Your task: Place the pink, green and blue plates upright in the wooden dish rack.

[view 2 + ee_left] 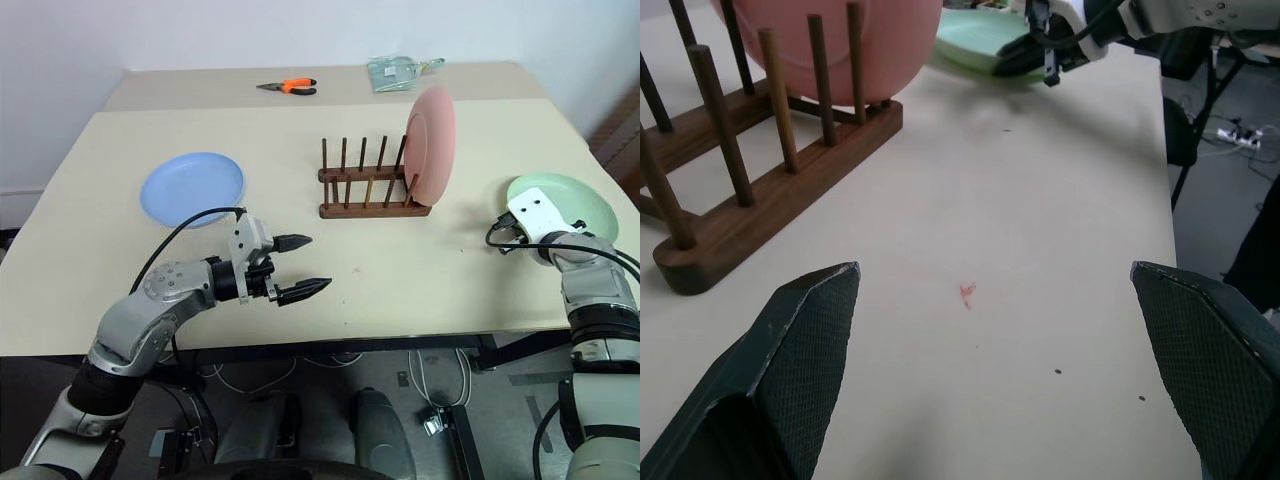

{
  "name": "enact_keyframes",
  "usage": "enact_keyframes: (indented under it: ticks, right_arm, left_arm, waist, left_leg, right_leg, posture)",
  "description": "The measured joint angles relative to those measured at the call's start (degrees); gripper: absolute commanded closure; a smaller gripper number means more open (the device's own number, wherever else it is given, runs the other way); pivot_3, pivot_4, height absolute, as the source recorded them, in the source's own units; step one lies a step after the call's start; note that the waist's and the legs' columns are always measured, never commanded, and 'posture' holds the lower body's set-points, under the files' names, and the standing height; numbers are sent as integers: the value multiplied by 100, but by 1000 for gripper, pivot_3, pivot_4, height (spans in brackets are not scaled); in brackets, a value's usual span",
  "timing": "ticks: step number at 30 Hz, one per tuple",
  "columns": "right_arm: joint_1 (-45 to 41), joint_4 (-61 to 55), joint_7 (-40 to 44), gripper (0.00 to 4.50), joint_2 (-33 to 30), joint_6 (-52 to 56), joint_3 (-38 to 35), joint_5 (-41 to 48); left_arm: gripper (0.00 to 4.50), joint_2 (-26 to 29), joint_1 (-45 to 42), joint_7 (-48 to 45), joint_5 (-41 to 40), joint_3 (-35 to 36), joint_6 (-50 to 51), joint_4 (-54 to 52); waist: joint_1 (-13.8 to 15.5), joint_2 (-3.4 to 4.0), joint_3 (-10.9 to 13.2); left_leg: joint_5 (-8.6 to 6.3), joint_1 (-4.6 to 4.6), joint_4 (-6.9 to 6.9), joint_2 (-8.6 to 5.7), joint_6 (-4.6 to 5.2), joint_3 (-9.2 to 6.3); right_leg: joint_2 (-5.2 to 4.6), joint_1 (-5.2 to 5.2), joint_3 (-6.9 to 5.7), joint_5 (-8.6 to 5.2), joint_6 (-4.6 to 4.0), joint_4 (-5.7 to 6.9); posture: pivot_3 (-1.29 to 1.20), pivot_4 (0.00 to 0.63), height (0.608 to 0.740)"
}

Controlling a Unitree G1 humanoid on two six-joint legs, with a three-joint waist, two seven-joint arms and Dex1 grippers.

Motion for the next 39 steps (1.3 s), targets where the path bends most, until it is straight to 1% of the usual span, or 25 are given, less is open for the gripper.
enact_keyframes:
  ticks: [3,5,7,9,11,13,15,16,18,21,24,26,33,39]
  right_arm:
    - [-63,-738,-324,4426,6,-394,-373,94]
    - [-340,-1385,-443,4426,28,-458,-706,305]
    - [-642,-2019,-374,4426,87,-440,-936,633]
    - [-1046,-2916,-117,4426,346,-151,-1157,1370]
    - [-1419,-3825,150,4426,719,886,-1420,2774]
    - [-1468,-4612,418,4426,856,1970,-1631,4375]
    - [-1435,-5211,498,4426,1043,2856,-1739,5856]
    - [-1437,-5392,406,4426,1157,3158,-1742,6300]
    - [-1468,-5460,-71,4426,1455,3580,-1711,6768]
    - [-1469,-5162,-984,4426,1938,4063,-1577,7075]
    - [-1451,-4925,-1456,4426,2127,4274,-1437,7015]
    - [-1452,-4710,-1647,4426,2145,4357,-1447,7008]
    - [-1445,-4134,-1709,4426,2185,4406,-1516,6796]
    - [-1535,-3780,-1705,4426,2341,4528,-1687,6945]
  left_arm:
    - [0,4,25,96,13,105,-17,-21]
    - [0,22,44,143,72,201,-37,-10]
    - [0,48,51,153,122,253,-64,40]
    - [0,58,63,153,160,286,-107,145]
    - [0,59,61,146,224,312,-208,258]
    - [0,99,61,133,273,355,-301,366]
    - [0,174,61,131,363,425,-370,475]
    - [0,190,61,129,375,443,-408,509]
    - [0,185,69,117,376,459,-443,520]
    - [0,179,112,119,376,467,-451,500]
    - [0,169,172,141,376,466,-451,476]
    - [0,169,196,153,376,467,-451,440]
    - [0,116,215,187,373,467,-449,400]
    - [0,63,210,195,366,468,-442,371]
  waist:
    - [-21,13,5]
    - [-23,16,6]
    - [-13,16,6]
    - [-8,13,6]
    - [0,13,6]
    - [45,8,6]
    - [60,7,6]
    - [62,6,6]
    - [67,2,3]
    - [62,3,2]
    - [65,3,2]
    - [71,3,3]
    - [43,3,3]
    - [5,3,2]
  left_leg:
    - [0,0,-1,1,0,0]
    - [1,0,-1,4,-2,-1]
    - [1,1,-1,8,-2,-3]
    - [1,0,-1,14,-2,-7]
    - [1,0,-1,16,-2,-10]
    - [1,-5,-1,16,-2,-23]
    - [0,-6,-1,10,0,-24]
    - [0,-6,0,8,0,-24]
    - [0,-5,3,2,0,-23]
    - [0,-7,3,1,0,-23]
    - [0,-17,-3,1,0,-23]
    - [0,-19,-3,0,0,-21]
    - [0,-18,-2,-1,2,-18]
    - [1,-13,-1,-1,3,-18]
  right_leg:
    - [2,-2,1,0,1,2]
    - [7,-4,1,0,1,4]
    - [13,-4,0,0,1,3]
    - [19,-3,0,1,1,3]
    - [15,-2,-1,1,0,5]
    - [4,0,-13,1,-1,2]
    - [-6,1,-14,1,-1,0]
    - [-11,1,-13,1,-1,0]
    - [-22,3,-13,1,-2,1]
    - [-26,-1,-13,1,-4,3]
    - [-26,-13,-15,1,-4,2]
    - [-26,-13,-16,1,-3,-1]
    - [-25,-13,-16,2,-3,1]
    - [-22,-6,-17,2,-2,3]
  posture:
    - [0,150,740]
    - [0,150,740]
    - [0,150,740]
    - [0,150,740]
    - [0,150,740]
    - [0,150,740]
    - [0,150,740]
    - [0,150,740]
    - [0,150,740]
    - [0,150,740]
    - [0,150,740]
    - [0,150,740]
    - [0,150,740]
    - [0,150,740]
